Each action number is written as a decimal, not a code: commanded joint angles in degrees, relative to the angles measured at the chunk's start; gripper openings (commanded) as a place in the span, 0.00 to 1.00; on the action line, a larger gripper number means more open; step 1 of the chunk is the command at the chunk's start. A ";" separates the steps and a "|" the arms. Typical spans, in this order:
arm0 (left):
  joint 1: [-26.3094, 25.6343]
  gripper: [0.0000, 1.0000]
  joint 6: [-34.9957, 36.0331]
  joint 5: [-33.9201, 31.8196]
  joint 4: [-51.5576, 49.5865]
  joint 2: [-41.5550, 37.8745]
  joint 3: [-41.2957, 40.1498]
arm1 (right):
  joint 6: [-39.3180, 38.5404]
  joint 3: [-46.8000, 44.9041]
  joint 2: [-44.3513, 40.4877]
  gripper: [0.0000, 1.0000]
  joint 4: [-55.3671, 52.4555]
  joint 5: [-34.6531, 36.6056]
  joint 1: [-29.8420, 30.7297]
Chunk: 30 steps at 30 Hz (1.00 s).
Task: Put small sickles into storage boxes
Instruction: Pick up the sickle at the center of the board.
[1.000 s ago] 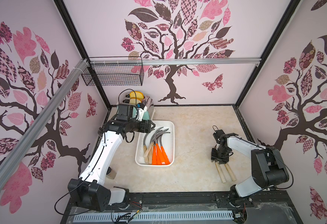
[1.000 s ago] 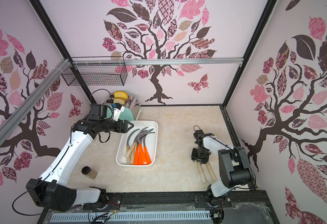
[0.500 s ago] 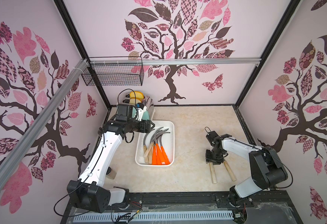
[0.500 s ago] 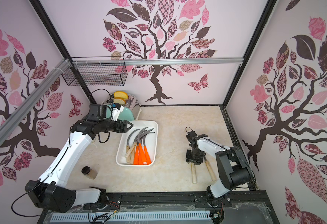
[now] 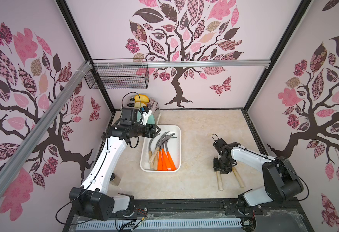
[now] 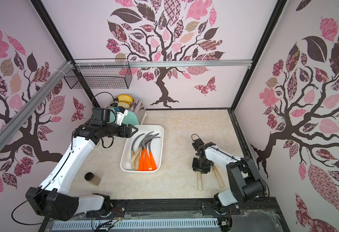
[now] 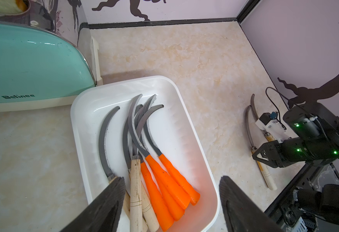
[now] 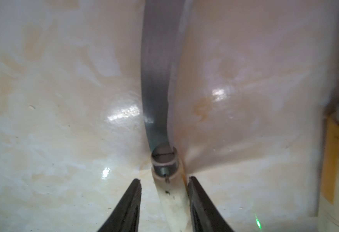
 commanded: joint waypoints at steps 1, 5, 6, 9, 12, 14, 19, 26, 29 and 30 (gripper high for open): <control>-0.03 0.78 -0.31 0.33 0.42 -1.56 1.18 | 2.29 -0.77 -0.66 0.42 0.30 -0.26 1.08; -0.02 0.78 -0.15 -0.15 0.22 -2.13 0.96 | 2.69 -0.53 -0.73 0.41 0.40 0.21 1.90; -0.07 0.78 -0.08 -0.24 0.13 -2.23 0.98 | 2.69 -0.48 -0.63 0.41 0.30 0.36 2.05; 0.02 0.78 -0.12 -0.26 0.12 -2.33 0.93 | 2.51 -0.44 -0.27 0.40 -0.12 0.96 2.34; -0.07 0.78 -0.31 -0.24 0.16 -2.33 0.91 | 2.50 -0.65 -0.14 0.40 -0.12 1.29 2.62; -0.03 0.78 -0.31 -0.15 0.18 -2.36 0.86 | 2.58 -0.74 -0.07 0.39 -0.14 1.80 3.03; 0.01 0.78 -0.57 -0.02 0.39 -2.46 1.07 | 3.05 -1.49 -0.13 0.35 0.98 1.64 3.62; -0.08 0.78 -0.71 -0.23 0.63 -2.50 1.18 | 2.82 -2.00 -0.31 0.32 1.77 1.82 3.68; -0.07 0.78 -1.09 -0.23 0.83 -2.53 1.18 | 2.66 -2.01 -0.22 0.30 2.12 1.82 3.73; -0.09 0.78 -1.15 -0.28 0.81 -2.47 1.18 | 2.52 -1.98 -0.20 0.28 2.29 1.69 3.71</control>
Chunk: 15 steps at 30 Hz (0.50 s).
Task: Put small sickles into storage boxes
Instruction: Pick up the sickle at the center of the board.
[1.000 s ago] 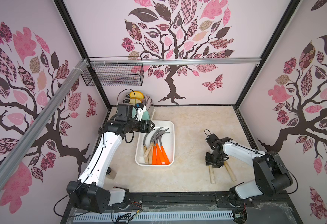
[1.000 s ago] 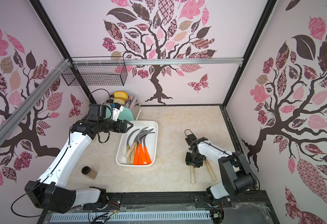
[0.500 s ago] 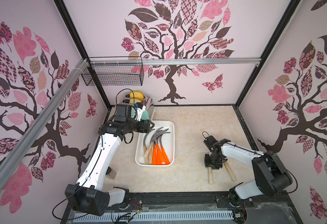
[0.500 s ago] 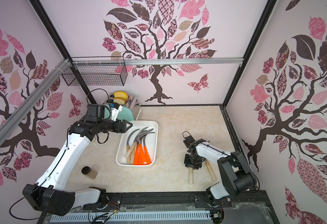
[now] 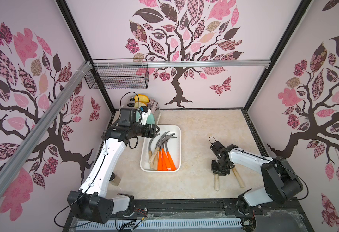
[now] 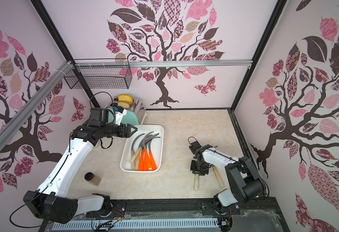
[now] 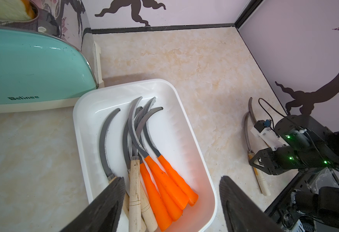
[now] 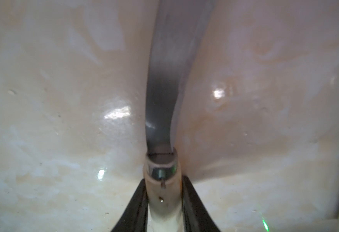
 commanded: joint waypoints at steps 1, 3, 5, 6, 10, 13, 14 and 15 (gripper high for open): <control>-0.07 0.78 -0.42 -0.01 0.91 -1.01 1.22 | 0.14 -0.60 -0.08 0.26 0.89 0.49 0.33; -0.16 0.78 -0.45 -0.10 0.92 -0.97 1.23 | 0.02 -0.67 0.23 0.21 1.52 0.23 0.30; -0.10 0.78 -0.42 -0.24 0.89 -1.02 1.31 | -0.08 -0.80 0.72 0.18 2.07 0.06 0.34; -0.11 0.78 -0.42 -0.28 0.90 -0.96 1.34 | -0.24 -0.89 0.99 0.17 2.38 -0.11 0.29; -0.09 0.78 -0.44 -0.46 0.83 -1.07 1.53 | -0.90 -0.89 2.15 0.11 3.55 -0.90 0.26; -0.13 0.78 -0.51 -0.73 0.80 -1.18 1.53 | -1.11 -0.80 2.65 0.05 4.44 -1.10 0.25; -0.09 0.78 -0.60 -0.80 0.79 -1.17 1.58 | -1.14 -0.56 2.89 0.05 4.62 -1.09 0.29; -0.14 0.78 -0.62 -0.81 0.76 -1.24 1.65 | -1.38 -0.32 3.08 0.02 4.71 -1.22 0.30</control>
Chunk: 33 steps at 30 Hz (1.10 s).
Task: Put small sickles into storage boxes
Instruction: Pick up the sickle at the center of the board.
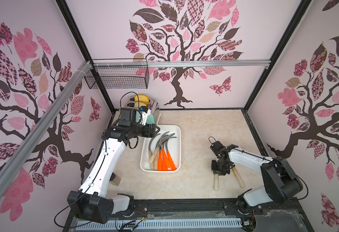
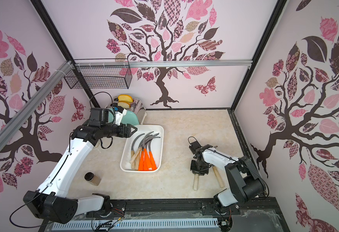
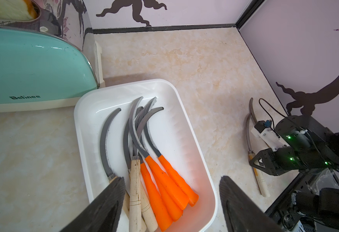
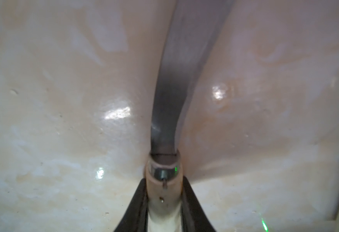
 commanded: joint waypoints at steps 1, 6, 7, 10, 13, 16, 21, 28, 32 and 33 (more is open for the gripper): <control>-0.12 0.78 -0.61 -0.46 0.74 -1.20 1.63 | -0.96 -0.02 2.96 0.01 4.38 -1.16 0.35; -0.09 0.78 -0.67 -0.61 0.49 -1.11 2.29 | -2.01 2.07 3.61 0.00 4.75 -2.12 0.29; -0.08 0.78 -0.69 -0.64 0.47 -1.07 2.46 | -2.04 2.49 3.73 0.00 4.73 -2.21 0.35; -0.14 0.78 -0.68 -0.81 0.28 -0.95 2.62 | -2.45 4.07 3.87 0.00 4.34 -2.54 0.30; -0.12 0.78 -0.66 -0.98 0.30 -0.99 2.63 | -2.86 5.23 4.03 0.00 3.79 -3.15 0.30; -0.08 0.78 -0.49 -1.24 0.33 -1.00 2.54 | -2.92 6.24 3.51 0.00 3.56 -4.01 0.28; -0.10 0.78 -0.17 -1.60 0.32 -0.85 2.30 | -2.27 7.77 2.03 0.00 3.45 -4.32 0.29; -0.14 0.78 0.42 -2.51 0.41 -0.97 1.97 | -2.26 9.91 0.72 0.00 3.52 -5.10 0.36; -0.08 0.78 0.84 -3.18 0.68 -0.77 1.97 | -2.37 12.32 0.27 0.00 3.17 -5.64 0.31; -0.13 0.78 0.92 -3.27 0.76 -0.63 1.98 | -2.37 13.21 0.21 0.00 2.91 -5.73 0.36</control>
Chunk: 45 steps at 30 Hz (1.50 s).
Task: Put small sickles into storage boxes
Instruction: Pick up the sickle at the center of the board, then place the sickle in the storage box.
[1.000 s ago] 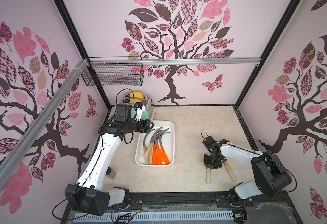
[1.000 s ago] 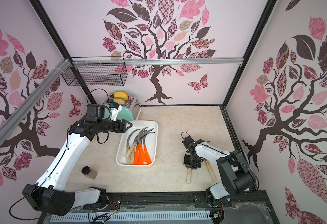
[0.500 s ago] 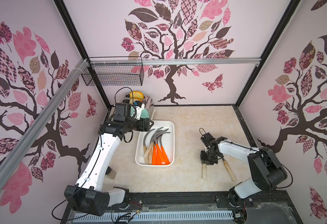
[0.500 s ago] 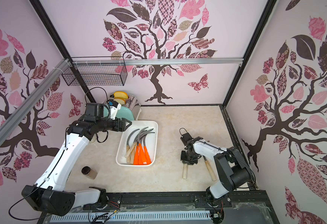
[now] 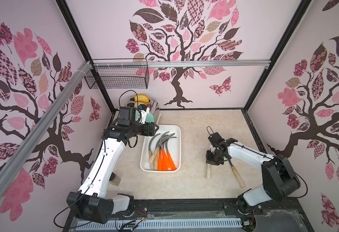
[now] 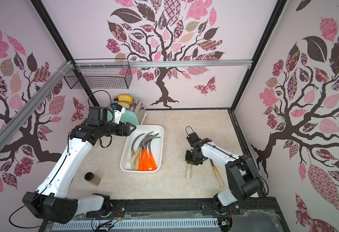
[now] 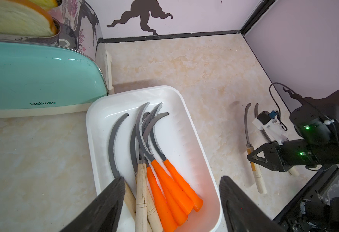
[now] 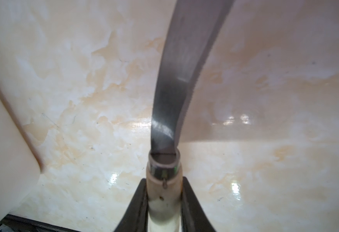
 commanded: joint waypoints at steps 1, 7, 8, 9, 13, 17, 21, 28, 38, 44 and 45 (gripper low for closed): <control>-0.06 0.78 0.77 -0.89 0.82 -0.47 0.31 | -0.15 3.92 -1.35 0.00 -1.13 -0.88 0.29; -0.08 0.78 2.00 -0.17 1.37 0.13 -0.57 | -0.18 8.77 -2.57 0.00 -2.51 -1.72 0.29; -0.08 0.78 2.22 -0.04 1.44 0.27 -0.73 | -0.16 9.64 -2.76 0.00 -2.92 -1.79 0.25; -0.13 0.78 2.43 0.16 1.40 0.33 -0.83 | -0.23 10.33 -2.93 0.00 -3.07 -2.08 0.25; -0.05 0.78 3.05 1.15 1.46 0.70 -1.02 | -0.37 12.66 -2.97 0.00 -4.10 -3.34 0.29; -0.13 0.77 3.39 4.04 3.23 -1.08 -2.79 | 0.16 14.82 -3.53 0.00 -4.55 -3.68 1.03; -0.13 0.77 3.73 4.30 3.12 -1.19 -2.70 | 0.60 18.29 -3.42 0.00 -5.33 -3.00 2.57; -0.13 0.77 5.27 3.21 2.58 -2.63 -3.28 | 1.38 25.54 -0.45 0.00 -5.63 -1.64 7.48; 0.04 0.78 5.65 -0.40 0.55 -5.74 -5.35 | 2.40 34.87 7.30 0.00 -2.96 -0.97 14.63; 0.12 0.78 4.18 -3.43 0.72 -6.24 -4.75 | 2.31 41.97 13.48 0.00 -3.06 -1.56 18.33; 0.17 0.78 3.83 -3.92 0.80 -6.13 -4.62 | 2.18 43.19 14.53 0.00 -3.16 -1.63 18.92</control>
